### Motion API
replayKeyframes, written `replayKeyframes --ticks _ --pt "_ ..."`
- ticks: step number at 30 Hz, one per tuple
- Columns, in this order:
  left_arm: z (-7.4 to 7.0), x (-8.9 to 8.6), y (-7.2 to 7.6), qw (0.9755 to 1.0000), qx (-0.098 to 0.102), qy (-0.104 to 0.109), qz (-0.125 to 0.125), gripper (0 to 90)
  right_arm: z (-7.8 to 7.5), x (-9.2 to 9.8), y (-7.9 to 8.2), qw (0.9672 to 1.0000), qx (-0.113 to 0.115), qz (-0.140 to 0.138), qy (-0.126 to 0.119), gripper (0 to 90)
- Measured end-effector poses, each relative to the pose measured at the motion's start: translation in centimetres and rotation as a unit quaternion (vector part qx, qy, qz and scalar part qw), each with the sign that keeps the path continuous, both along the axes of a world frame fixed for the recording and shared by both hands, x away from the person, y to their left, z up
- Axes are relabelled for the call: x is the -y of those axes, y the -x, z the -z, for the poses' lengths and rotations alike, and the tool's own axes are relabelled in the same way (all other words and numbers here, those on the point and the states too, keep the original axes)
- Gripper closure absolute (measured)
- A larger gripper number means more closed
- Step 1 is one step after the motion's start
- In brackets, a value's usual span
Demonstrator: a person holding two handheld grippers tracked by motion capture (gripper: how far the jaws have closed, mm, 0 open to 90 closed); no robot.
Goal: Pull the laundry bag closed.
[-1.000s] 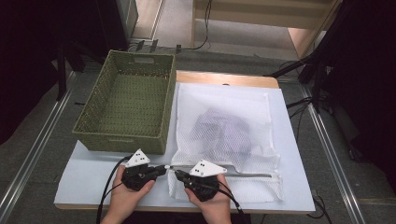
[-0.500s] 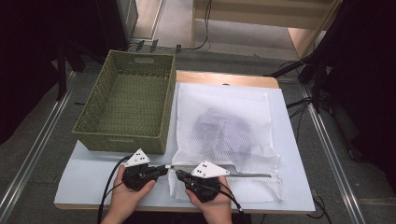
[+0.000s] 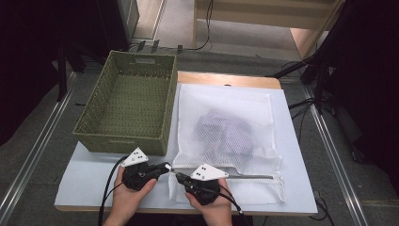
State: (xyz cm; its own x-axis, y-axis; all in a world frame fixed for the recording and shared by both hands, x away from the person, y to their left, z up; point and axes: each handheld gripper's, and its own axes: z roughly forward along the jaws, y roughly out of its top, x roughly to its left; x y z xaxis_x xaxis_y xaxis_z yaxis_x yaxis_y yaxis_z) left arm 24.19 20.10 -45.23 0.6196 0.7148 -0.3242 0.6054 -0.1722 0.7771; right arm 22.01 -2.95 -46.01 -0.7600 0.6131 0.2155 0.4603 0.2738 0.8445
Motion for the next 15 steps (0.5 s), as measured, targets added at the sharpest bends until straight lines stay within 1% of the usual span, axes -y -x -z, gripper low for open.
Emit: replayKeyframes --ticks 3,5,7,9,11,13,15 --pt "-0.7 -0.1 0.1 0.9998 0.014 0.015 -0.008 83.4 0.1 0.0 0.0 1.0000 0.000 -0.001 0.002 89.6" --pt "-1.0 -0.2 0.2 0.9995 0.015 0.029 -0.006 82.2 0.2 0.0 0.0 1.0000 0.000 0.000 0.000 89.6" --pt "-1.1 0.0 0.3 0.9990 0.010 0.043 0.003 79.6 0.2 -0.1 -0.1 1.0000 -0.001 -0.001 0.001 89.6" --pt "-1.1 -0.1 0.3 0.9988 0.006 0.048 0.009 75.7 0.3 -0.2 -0.1 1.0000 -0.001 -0.001 0.003 89.6" --pt "-1.1 -0.6 0.1 0.9985 0.001 0.055 0.004 73.3 0.3 -0.1 0.0 1.0000 -0.002 0.000 0.003 89.6" --pt "-1.1 -1.5 -0.3 0.9977 -0.010 0.066 0.002 71.1 0.3 0.0 -0.1 1.0000 -0.002 0.002 0.002 89.6" --pt "-1.0 -2.1 -0.5 0.9973 -0.026 0.068 0.003 68.8 0.3 0.1 -0.1 1.0000 -0.001 0.003 0.000 89.6"
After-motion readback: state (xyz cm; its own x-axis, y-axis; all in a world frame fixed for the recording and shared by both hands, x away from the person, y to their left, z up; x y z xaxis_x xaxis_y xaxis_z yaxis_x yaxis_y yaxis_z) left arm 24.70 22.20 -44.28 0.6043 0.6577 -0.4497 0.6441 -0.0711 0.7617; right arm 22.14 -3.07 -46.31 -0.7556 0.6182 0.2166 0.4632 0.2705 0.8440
